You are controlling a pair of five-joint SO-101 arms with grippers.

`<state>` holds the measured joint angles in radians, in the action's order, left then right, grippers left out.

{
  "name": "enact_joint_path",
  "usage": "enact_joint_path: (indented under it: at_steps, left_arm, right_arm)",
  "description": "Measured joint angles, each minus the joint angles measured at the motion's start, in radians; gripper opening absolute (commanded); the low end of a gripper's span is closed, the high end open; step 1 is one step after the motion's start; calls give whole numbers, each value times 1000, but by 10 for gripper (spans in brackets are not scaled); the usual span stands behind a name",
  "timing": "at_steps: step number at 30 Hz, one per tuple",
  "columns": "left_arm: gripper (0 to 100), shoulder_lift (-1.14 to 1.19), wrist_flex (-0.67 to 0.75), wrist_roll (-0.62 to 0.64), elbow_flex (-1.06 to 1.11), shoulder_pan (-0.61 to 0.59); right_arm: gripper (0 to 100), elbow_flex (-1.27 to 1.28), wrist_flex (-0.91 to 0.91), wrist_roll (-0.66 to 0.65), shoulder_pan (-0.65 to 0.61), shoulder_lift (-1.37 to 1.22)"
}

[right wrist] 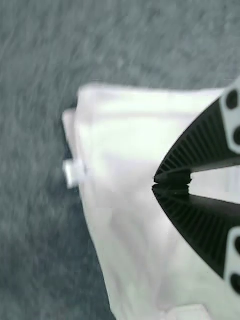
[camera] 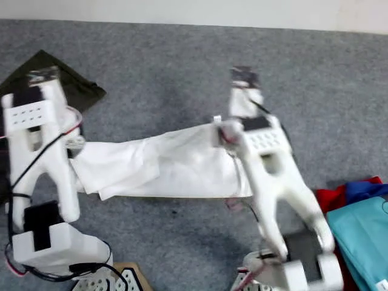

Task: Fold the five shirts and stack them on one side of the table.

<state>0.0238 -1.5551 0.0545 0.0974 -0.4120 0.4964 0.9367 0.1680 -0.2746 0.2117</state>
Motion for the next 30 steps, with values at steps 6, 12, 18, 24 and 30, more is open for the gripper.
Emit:
enact_joint_path:
  at_steps: [6, 12, 18, 24, 30]
  left_arm:
    - [11, 0, 41, 25, 71, 120]
    - [63, 0, 244, 54, 230, 143]
    - [155, 0, 347, 54, 298, 144]
    - [140, 0, 374, 54, 313, 144]
    - [140, 0, 377, 54, 313, 144]
  right_arm:
    - [230, 387, -103, -58, 58, 393]
    - [227, 463, -144, -61, 72, 413]
    - [227, 347, -147, -68, 87, 161]
    - [226, 193, -189, -68, 110, -121]
    - [224, 106, -209, -68, 126, -273]
